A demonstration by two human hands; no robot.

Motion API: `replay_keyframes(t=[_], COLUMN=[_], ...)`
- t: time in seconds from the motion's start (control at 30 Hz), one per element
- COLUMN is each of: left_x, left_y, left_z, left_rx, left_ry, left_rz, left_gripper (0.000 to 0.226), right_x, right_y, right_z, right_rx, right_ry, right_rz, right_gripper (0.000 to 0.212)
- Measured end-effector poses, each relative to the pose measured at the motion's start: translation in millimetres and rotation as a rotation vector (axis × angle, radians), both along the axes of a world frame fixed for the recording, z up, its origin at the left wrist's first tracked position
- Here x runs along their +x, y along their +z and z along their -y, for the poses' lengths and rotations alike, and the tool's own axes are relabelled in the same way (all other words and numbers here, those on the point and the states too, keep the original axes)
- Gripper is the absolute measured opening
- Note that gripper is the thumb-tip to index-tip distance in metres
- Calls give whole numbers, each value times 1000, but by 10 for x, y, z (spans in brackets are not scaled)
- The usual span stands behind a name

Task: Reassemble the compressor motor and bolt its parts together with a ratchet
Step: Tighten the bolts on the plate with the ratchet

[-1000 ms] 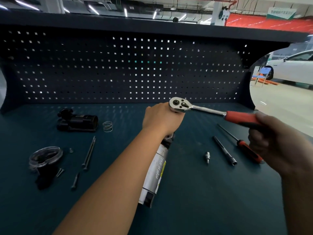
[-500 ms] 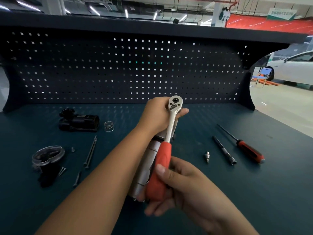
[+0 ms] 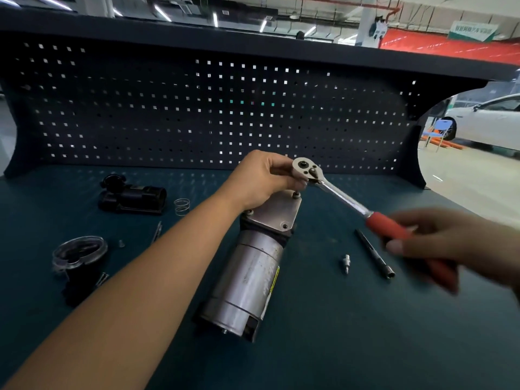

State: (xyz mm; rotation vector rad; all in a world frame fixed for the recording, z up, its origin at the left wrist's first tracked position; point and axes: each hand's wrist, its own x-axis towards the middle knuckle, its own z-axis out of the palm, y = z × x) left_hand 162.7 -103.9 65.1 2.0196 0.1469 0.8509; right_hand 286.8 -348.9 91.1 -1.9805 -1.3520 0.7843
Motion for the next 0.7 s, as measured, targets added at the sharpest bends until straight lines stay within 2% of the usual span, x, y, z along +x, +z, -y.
replay_keyframes(t=[0.1,0.3,0.4,0.47,0.57,0.7], left_x=[14,51,59,47,14,-24], left_y=[-14,-18,-36,-67,-95,-77], left_z=[-3,38,66,70,59,80], left_rx=[-25,-48,-30,-24,-46,-47], left_ry=[0,-22,-32,-28,5,-1], left_rz=[-2,-4,-18,-12,25,37], left_gripper=[23,24,27,25,20,27], right_x=[485,975,900,905,929,672], right_y=[357,707,755,759,635,331], right_z=[-182,-1019,-1270,-1256,-956,-352], right_rx=[-7,39,175,182,-10,-128], right_ry=[-66,7,66,66,29,66], right_rz=[284,871,1074,1178,1199,884], right_gripper=[12,36,41,41,32,24])
